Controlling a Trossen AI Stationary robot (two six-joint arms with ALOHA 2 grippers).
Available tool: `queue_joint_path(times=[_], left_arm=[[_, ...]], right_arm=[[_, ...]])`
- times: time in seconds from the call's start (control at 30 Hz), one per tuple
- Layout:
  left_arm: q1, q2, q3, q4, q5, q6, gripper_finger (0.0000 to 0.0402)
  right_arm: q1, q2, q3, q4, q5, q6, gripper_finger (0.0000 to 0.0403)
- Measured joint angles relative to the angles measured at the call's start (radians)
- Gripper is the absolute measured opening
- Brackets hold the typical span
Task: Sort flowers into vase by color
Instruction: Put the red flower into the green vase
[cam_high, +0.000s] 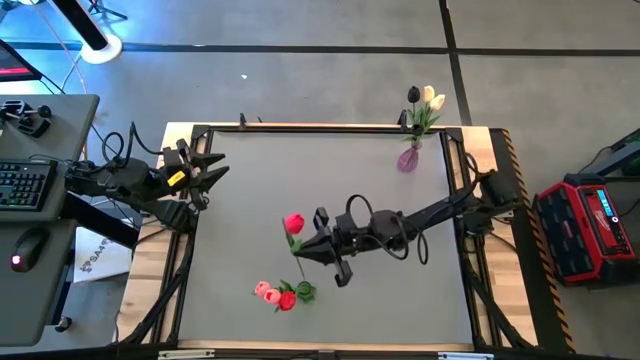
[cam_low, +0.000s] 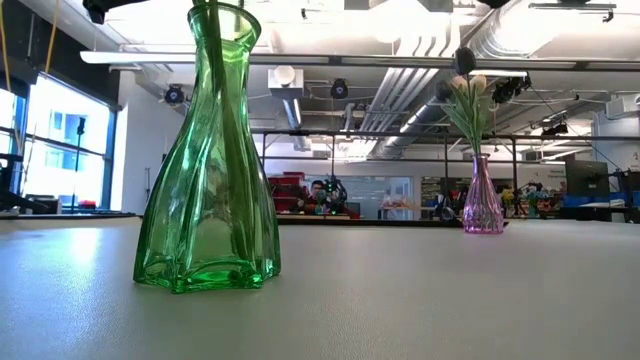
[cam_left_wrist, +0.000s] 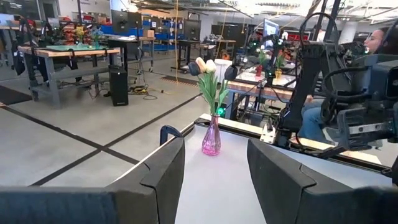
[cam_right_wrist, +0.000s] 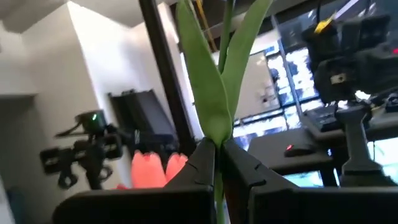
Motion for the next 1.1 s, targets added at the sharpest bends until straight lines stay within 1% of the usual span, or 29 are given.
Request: queue_joint_path(times=[0.17, 0.37, 0.47, 0.63, 0.9, 1.1], left_arm=[[0.0, 0.0, 0.0, -0.001, 0.0, 0.0, 0.0163], [0.0, 0.0, 0.0, -0.002, 0.0, 0.0, 0.0163], [0.0, 0.0, 0.0, -0.002, 0.0, 0.0, 0.0163], [0.0, 0.0, 0.0, -0.002, 0.0, 0.0, 0.0163], [0.0, 0.0, 0.0, -0.002, 0.0, 0.0, 0.0163], [0.0, 0.0, 0.0, -0.001, 0.0, 0.0, 0.0163]], right_arm=[[0.009, -0.025, -0.034, -0.012, -0.076, 0.019, 0.0], [0.015, -0.025, -0.07, 0.067, -0.139, 0.014, 0.0], [0.013, -0.026, -0.07, 0.041, -0.177, 0.011, 0.0], [0.012, -0.021, -0.071, -0.004, -0.185, -0.024, 0.0], [0.005, -0.024, -0.066, 0.081, -0.186, -0.014, 0.0], [0.005, -0.024, -0.045, 0.078, -0.185, -0.039, 0.0]])
